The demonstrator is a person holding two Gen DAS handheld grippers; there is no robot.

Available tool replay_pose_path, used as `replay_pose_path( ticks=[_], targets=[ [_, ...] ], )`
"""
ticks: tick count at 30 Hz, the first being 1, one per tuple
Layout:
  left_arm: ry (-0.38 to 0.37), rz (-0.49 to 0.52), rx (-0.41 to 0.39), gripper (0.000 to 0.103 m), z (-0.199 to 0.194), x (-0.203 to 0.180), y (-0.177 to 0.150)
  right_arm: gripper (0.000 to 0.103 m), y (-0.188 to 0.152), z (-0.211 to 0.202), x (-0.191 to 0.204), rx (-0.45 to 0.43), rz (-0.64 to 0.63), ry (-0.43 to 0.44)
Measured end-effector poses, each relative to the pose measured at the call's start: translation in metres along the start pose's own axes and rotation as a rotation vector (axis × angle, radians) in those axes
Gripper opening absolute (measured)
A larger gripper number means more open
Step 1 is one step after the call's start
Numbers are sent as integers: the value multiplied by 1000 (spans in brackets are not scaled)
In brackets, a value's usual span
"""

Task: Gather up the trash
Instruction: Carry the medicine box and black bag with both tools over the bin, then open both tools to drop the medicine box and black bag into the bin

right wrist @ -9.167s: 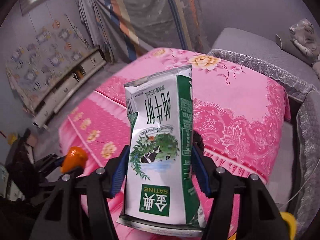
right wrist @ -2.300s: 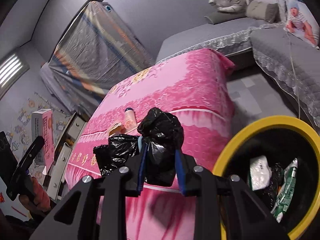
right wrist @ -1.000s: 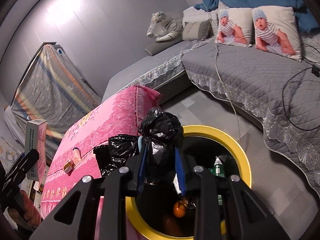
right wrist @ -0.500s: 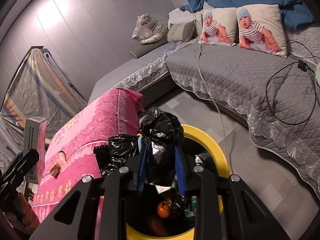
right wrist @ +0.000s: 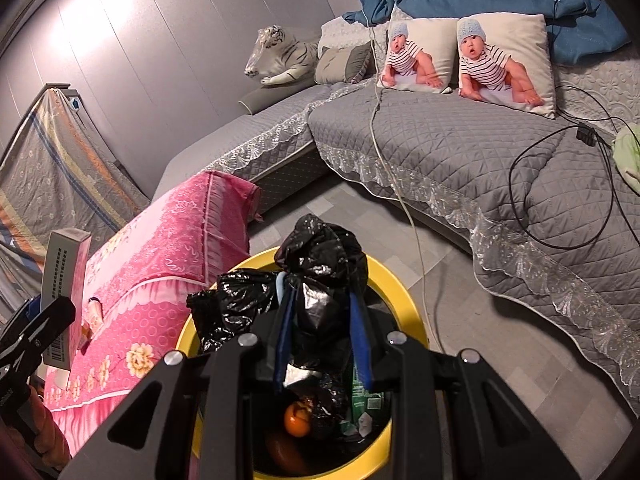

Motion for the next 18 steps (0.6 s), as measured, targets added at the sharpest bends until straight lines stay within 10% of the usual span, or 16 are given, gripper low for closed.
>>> replay_pose_path(
  ticks=[11,13,15,18],
  targets=[
    [-6,0,43,65,29,-9,-7,25,0,10,-3,9,-29,-81],
    [-13,-19,54,79,33,-9,-9,31,1,11,-5,12,-25,-81],
    [-9,-50,62,91,36,-5,-12,59,2,10,-5,12,-18,-87],
    [-7,-109,90,94,40,7,-18,63,3,8,-13,8,7,-98]
  ],
)
Point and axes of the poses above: each gripper's, at about its wrist camera, not at the fingertips, and z roughly the way its jaws point, x to its left, y to its top, the point moved 6 cm from there along z, roughly the way its jaws point, and after that the axes turned 6 degrees about y, right-handed, at the moved point
